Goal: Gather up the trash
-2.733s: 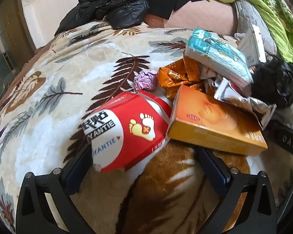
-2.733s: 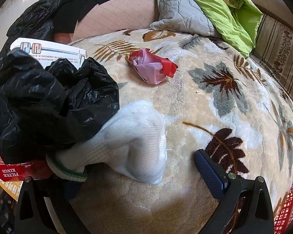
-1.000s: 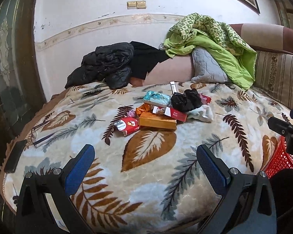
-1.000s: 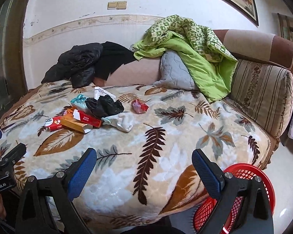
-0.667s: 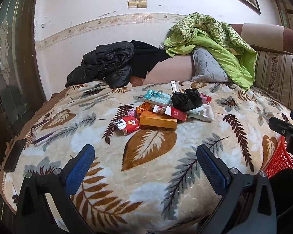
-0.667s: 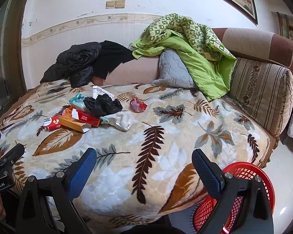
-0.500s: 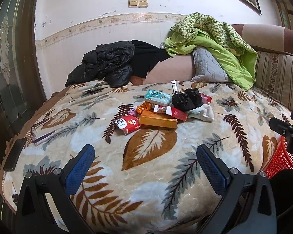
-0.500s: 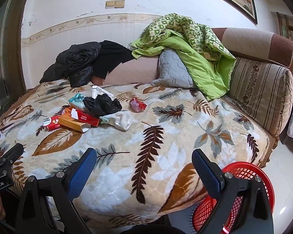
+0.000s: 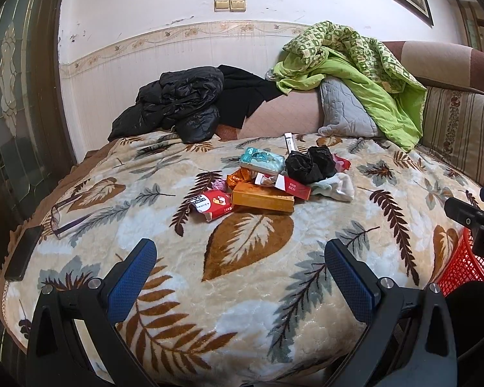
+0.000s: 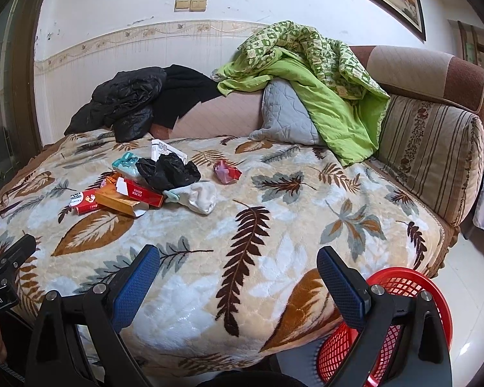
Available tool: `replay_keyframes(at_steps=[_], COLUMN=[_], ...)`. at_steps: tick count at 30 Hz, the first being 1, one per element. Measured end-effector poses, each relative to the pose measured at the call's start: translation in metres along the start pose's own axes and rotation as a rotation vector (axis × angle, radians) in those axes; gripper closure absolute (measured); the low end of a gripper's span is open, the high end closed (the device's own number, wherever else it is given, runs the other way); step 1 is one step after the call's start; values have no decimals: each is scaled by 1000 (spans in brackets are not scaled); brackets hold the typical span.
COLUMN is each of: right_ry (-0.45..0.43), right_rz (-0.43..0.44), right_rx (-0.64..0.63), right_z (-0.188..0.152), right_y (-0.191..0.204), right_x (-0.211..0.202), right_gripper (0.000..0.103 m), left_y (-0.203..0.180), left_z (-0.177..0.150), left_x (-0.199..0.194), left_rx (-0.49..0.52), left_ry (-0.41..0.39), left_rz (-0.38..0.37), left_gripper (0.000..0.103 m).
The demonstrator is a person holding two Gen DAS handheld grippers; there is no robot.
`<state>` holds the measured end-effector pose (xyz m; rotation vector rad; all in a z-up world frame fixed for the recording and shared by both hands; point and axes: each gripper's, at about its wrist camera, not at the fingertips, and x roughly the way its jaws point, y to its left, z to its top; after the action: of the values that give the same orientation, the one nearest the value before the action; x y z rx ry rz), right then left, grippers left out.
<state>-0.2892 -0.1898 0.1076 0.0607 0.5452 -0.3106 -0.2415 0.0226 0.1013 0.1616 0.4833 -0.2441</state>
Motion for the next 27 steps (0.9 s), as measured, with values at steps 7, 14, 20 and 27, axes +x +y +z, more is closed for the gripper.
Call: replay_keyframes(at_steps=[7,14,20,27], right_ry=[1,2,2,47], right_rz=[1,2,2,35], right_rx=[1,-1,-1,21], right_z=[0,1,2,-1], right_y=[-1,0,1,-8], right_x=[1,1,1,7], right_gripper=[4,4,4,4], left_y=[1,1,2,19], left_z=[0,1,1,-2], left_x=[0,0,0,13], left_rx=[0,0,-2,-89], left_ry=[0,1,3,77], left_rz=[-1,-1,-2,-33], left_gripper=[0,0,0,0])
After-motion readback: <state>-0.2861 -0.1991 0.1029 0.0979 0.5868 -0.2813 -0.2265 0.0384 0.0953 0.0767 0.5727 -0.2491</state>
